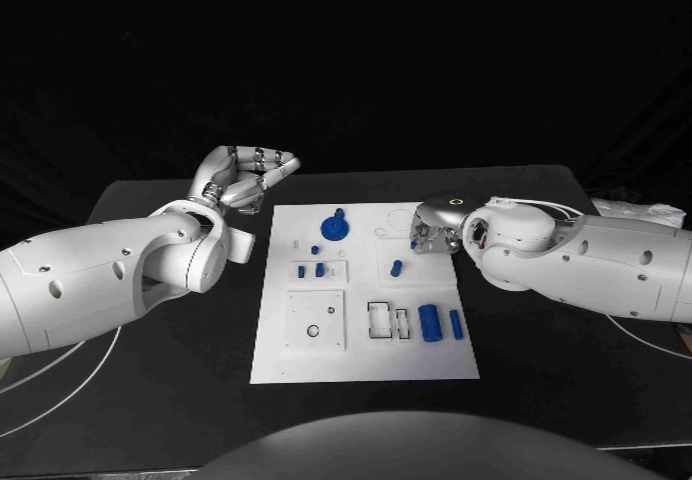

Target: Assemble the parts on the task board

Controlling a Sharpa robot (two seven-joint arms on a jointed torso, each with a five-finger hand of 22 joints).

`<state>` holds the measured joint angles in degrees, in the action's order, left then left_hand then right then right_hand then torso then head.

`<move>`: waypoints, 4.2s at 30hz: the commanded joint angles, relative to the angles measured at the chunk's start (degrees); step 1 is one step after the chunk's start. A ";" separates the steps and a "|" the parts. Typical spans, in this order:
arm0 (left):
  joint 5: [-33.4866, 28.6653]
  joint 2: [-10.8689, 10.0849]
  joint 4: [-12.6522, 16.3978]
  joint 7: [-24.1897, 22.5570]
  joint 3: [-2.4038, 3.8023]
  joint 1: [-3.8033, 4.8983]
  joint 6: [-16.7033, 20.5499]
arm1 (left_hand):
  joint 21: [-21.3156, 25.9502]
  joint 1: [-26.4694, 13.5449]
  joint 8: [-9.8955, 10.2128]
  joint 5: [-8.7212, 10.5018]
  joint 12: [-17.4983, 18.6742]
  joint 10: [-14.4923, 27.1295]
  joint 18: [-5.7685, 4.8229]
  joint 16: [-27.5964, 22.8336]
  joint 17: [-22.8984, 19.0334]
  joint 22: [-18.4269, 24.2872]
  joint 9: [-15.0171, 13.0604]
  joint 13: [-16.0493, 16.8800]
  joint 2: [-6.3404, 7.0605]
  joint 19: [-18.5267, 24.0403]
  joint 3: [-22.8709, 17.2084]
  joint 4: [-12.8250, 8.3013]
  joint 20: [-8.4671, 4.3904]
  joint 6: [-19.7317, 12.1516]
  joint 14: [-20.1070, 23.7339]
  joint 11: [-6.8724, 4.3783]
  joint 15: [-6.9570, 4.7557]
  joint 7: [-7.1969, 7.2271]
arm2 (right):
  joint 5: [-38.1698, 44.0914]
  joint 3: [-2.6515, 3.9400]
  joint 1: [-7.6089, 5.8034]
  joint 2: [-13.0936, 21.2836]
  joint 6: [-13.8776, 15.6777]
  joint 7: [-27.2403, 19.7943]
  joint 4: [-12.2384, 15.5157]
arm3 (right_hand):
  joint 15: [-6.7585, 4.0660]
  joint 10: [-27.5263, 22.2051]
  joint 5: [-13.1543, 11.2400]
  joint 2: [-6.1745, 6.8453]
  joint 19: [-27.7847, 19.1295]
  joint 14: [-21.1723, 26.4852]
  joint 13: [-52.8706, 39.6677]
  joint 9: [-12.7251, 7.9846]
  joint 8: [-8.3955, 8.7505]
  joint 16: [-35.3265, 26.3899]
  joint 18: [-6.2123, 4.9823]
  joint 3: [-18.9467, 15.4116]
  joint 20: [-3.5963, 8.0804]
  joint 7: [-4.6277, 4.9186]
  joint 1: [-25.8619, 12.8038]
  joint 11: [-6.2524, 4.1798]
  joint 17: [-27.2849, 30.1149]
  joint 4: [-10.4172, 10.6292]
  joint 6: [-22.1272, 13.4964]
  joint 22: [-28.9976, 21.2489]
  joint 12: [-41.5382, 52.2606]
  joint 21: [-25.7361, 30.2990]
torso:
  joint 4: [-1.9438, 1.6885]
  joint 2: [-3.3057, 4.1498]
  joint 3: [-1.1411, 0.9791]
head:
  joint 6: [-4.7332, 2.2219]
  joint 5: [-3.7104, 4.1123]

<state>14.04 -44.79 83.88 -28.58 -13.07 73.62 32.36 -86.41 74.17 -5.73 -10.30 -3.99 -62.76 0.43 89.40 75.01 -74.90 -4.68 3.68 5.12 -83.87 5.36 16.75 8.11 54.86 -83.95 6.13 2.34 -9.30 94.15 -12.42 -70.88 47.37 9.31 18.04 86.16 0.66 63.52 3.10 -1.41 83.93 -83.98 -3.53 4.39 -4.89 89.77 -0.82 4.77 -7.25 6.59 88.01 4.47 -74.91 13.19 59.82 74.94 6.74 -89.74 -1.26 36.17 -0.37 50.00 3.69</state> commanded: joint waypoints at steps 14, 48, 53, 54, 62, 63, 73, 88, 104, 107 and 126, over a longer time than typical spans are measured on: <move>-0.28 0.02 0.07 -0.84 0.04 0.01 -0.18 | 0.10 -0.05 0.19 -0.29 -0.14 -0.41 0.54 -0.14 13.39 -13.84 0.00 0.05 -0.43 -3.26 -0.34 0.11 0.26 0.23 -5.41 0.05 0.01 -0.07 | 0.25 -0.21 0.76 -0.51 -1.78 0.04 -0.20 | -0.48 0.87 -0.19 0.21 6.07 -6.02 -0.04 0.06 -0.24 0.23 0.82 0.33 0.51 0.13 0.55 -0.13 -15.09 0.09 0.71 15.06 -0.31 -0.26 | 0.00 -0.01 -0.02 | 0.00 -0.26; -0.29 0.11 -0.61 -0.59 0.03 0.02 -0.15 | 0.14 0.14 0.26 -0.40 -0.15 -0.46 0.55 -0.17 13.34 -13.82 0.02 0.06 -1.00 -3.23 -0.50 0.09 0.26 0.21 -5.39 0.04 0.00 -0.07 | -0.98 -0.20 0.89 1.36 7.97 -2.18 1.65 | -1.28 5.97 0.10 -0.82 6.07 -6.02 0.08 0.78 -1.42 0.23 0.82 3.41 1.53 -0.58 1.74 -1.06 -15.09 -0.93 5.19 15.06 -1.12 -0.26 | 0.04 -0.02 -0.01 | 0.00 -0.72; -0.29 0.08 -0.72 -0.54 0.03 0.02 -0.17 | 0.14 0.14 0.26 -0.40 -0.15 -0.46 0.55 -0.17 13.34 -13.82 0.02 0.06 -1.00 -3.23 -0.50 0.09 0.26 0.21 -5.39 0.04 0.00 -0.07 | -1.53 -0.19 0.86 2.14 10.08 -2.68 2.57 | -1.08 6.03 0.11 -0.65 6.07 -6.02 0.08 0.77 -1.34 0.23 0.82 3.44 1.44 -0.51 1.61 -1.01 -15.09 -0.90 5.17 15.06 -1.30 -0.26 | -0.01 0.04 -0.04 | 0.00 -0.83; -0.29 0.06 -0.73 -0.53 0.03 0.02 -0.19 | 0.14 0.14 0.26 -0.40 -0.15 -0.46 0.55 -0.17 13.34 -13.82 0.02 0.06 -1.00 -3.23 -0.50 0.09 0.26 0.21 -5.39 0.04 0.00 -0.07 | -1.61 -0.18 0.83 2.34 10.43 -2.77 2.84 | -1.04 6.05 0.11 -0.63 6.07 -6.02 0.07 0.77 -1.33 0.23 0.82 3.44 1.42 -0.50 1.60 -0.99 -15.09 -0.90 5.17 15.06 -1.33 -0.26 | 0.01 0.04 -0.05 | 0.00 -0.87; -0.29 0.02 -0.94 -0.44 0.02 0.02 -0.21 | 0.28 0.22 0.28 -0.40 -0.15 -0.48 0.59 -0.25 13.14 -13.77 0.02 0.06 -1.17 -3.13 -0.53 0.07 0.25 0.22 -5.31 0.04 -0.01 -0.07 | -1.96 -0.10 -0.52 4.17 12.95 -3.50 5.50 | -0.79 6.14 0.13 -0.51 6.07 -6.02 0.07 0.77 -1.27 0.23 0.82 3.57 1.26 -0.43 1.61 -0.90 -15.09 -0.94 5.21 15.06 -1.53 -0.26 | 0.03 0.05 -0.02 | 0.00 -0.94; -0.29 0.04 -0.97 -0.44 0.02 0.02 -0.20 | 0.28 0.22 0.28 -0.40 -0.15 -0.48 0.59 -0.25 13.14 -13.77 0.02 0.06 -1.17 -3.13 -0.53 0.07 0.25 0.22 -5.31 0.04 -0.01 -0.07 | -1.98 -0.09 -0.79 4.41 13.22 -3.59 5.92 | -0.74 6.16 0.13 -0.48 6.07 -6.02 0.07 0.76 -1.25 0.23 0.82 3.60 1.23 -0.41 1.62 -0.88 -15.09 -0.96 5.22 15.06 -1.57 -0.26 | 0.04 0.04 -0.01 | 0.00 -0.97; -0.29 0.53 -1.47 -0.41 0.01 0.02 -0.48 | 0.39 0.26 0.29 -0.40 -0.14 -0.48 0.62 -0.33 12.98 -13.73 0.03 0.06 -1.29 -3.04 -0.55 0.07 0.25 0.21 -5.25 0.04 -0.01 -0.07 | -2.37 -0.07 -2.72 5.31 14.40 -6.00 10.62 | -0.46 6.29 0.15 -0.36 6.07 -6.02 0.07 0.77 -1.18 0.23 0.82 3.82 1.01 -0.26 1.73 -0.70 -15.09 -1.08 5.29 15.06 -1.83 -0.26 | -0.03 -0.02 -0.02 | 0.00 -2.01; -0.29 2.40 -3.85 -0.48 -0.05 -0.13 -1.08 | 0.43 0.38 0.40 -0.41 -0.03 -0.30 0.63 -0.33 12.97 -13.72 0.07 0.02 -1.51 -3.00 -0.58 0.05 0.25 0.08 -5.24 0.09 0.01 -0.11 | -2.08 -0.06 -2.66 -0.39 10.10 -9.81 14.61 | -0.11 6.36 0.20 -0.26 6.07 -6.02 0.08 0.73 -0.96 0.23 0.82 4.30 0.68 0.00 2.04 -0.43 -15.09 -1.34 5.22 15.06 -2.32 -0.26 | -0.15 -0.10 0.06 | 0.00 -4.40; -0.29 2.75 -4.22 -0.44 -0.06 -0.15 -1.10 | 0.39 0.51 0.49 -0.42 0.06 -0.12 0.62 -0.34 12.95 -13.73 0.11 -0.01 -1.61 -3.04 -0.58 0.03 0.26 -0.05 -5.23 0.13 0.04 -0.16 | -1.48 -0.08 1.42 -5.01 4.13 -10.75 13.13 | 0.16 6.22 0.23 -0.13 6.07 -6.02 0.09 0.65 -0.64 0.23 0.82 4.67 0.41 0.31 2.10 -0.13 -15.09 -1.46 4.96 15.06 -2.79 -0.26 | -0.13 -0.01 0.05 | 0.00 -5.25; -0.29 2.70 -4.14 -0.45 -0.06 -0.15 -1.10 | 0.39 0.70 0.53 -0.42 0.08 -0.07 0.61 -0.33 12.97 -13.73 0.12 -0.01 -1.69 -3.04 -0.61 0.00 0.27 -0.09 -5.23 0.14 0.06 -0.18 | -1.19 -0.08 2.15 -5.56 2.91 -10.65 12.50 | 0.21 6.19 0.23 -0.12 6.07 -6.02 0.09 0.63 -0.60 0.23 0.82 4.70 0.37 0.36 2.07 -0.08 -15.09 -1.45 4.93 15.06 -2.84 -0.26 | 0.01 -0.01 0.07 | 0.00 -5.39; -0.29 2.60 -4.02 -0.43 -0.05 -0.14 -1.11 | 0.42 0.79 0.55 -0.43 0.08 -0.05 0.62 -0.35 12.94 -13.72 0.13 -0.01 -1.75 -3.01 -0.62 -0.01 0.27 -0.11 -5.22 0.15 0.07 -0.18 | 0.37 -0.08 4.32 -8.69 0.58 -10.43 9.35 | 0.32 6.14 0.23 -0.10 6.07 -6.02 0.09 0.61 -0.50 0.23 0.82 4.82 0.26 0.48 2.04 0.03 -15.09 -1.46 4.85 15.06 -2.96 -0.26 | -0.02 0.02 0.05 | 0.00 -5.26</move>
<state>13.95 -42.25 79.68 -28.54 -13.16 73.45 32.04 -86.21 74.93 -5.43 -10.49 -3.99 -62.76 0.43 89.40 75.01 -74.90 -4.62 3.67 3.92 -83.87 5.03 16.74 8.11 54.86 -83.95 6.13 2.34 -9.30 93.38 -12.51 -66.64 38.80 11.24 7.98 95.61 0.52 69.62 3.06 -1.83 84.00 -83.93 -3.49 4.88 -5.23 89.76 -0.82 9.35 -6.79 6.75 89.96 4.23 -74.90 11.77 64.44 74.91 3.97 -89.74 -1.31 36.22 -0.37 50.00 -1.47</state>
